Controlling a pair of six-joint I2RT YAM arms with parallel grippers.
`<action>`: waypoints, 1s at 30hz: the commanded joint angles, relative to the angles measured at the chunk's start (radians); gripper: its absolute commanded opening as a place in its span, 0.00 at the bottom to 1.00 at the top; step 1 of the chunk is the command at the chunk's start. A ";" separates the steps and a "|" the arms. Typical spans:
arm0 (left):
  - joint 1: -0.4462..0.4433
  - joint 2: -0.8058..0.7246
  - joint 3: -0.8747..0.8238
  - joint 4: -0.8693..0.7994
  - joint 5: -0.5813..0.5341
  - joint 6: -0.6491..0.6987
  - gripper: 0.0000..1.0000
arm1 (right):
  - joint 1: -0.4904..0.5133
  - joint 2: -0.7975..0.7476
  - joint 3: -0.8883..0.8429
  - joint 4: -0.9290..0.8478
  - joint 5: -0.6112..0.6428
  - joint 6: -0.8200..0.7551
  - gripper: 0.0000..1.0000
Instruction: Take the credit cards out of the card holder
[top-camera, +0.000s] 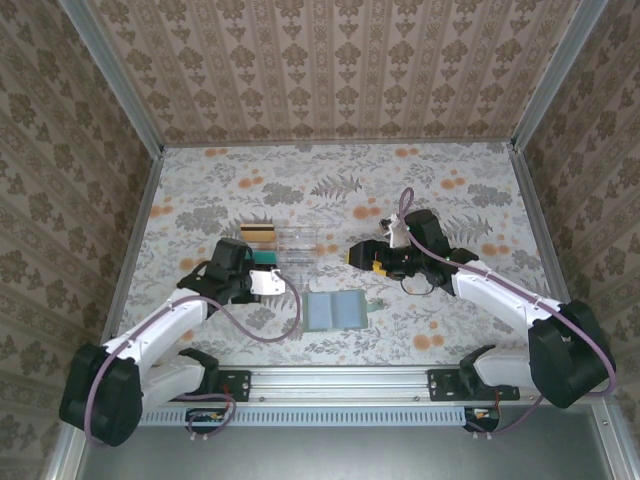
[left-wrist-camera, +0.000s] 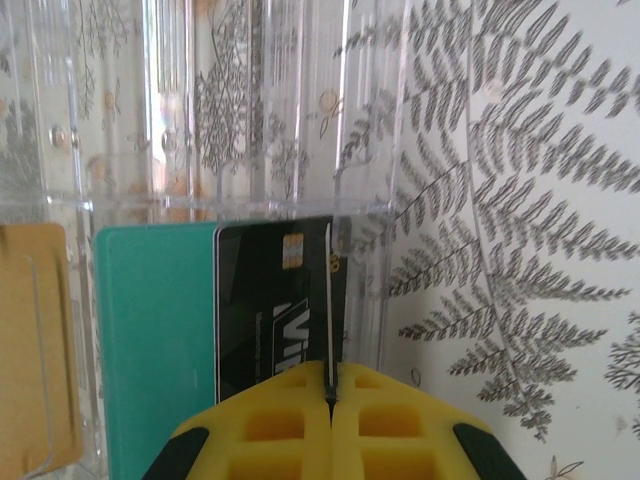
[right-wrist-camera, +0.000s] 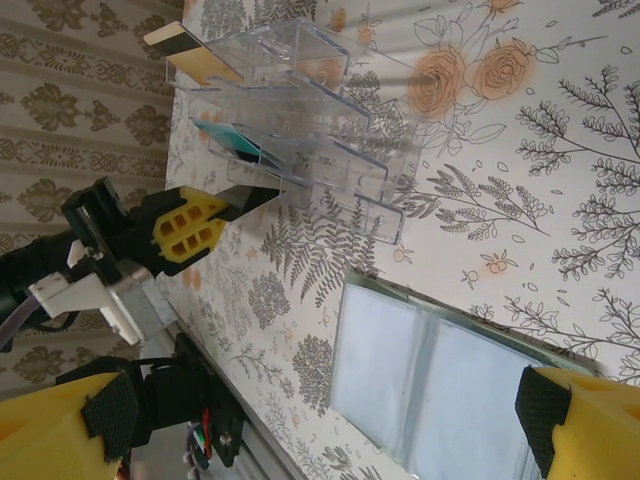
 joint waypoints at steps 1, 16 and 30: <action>0.017 0.022 0.036 0.013 0.021 0.033 0.00 | -0.005 0.003 -0.012 0.030 -0.023 0.003 1.00; -0.003 -0.048 0.055 -0.081 0.054 0.061 0.00 | -0.007 0.024 -0.010 0.038 -0.029 0.008 1.00; 0.019 0.088 0.078 0.034 0.054 0.107 0.00 | -0.009 0.041 -0.001 0.038 -0.036 0.007 1.00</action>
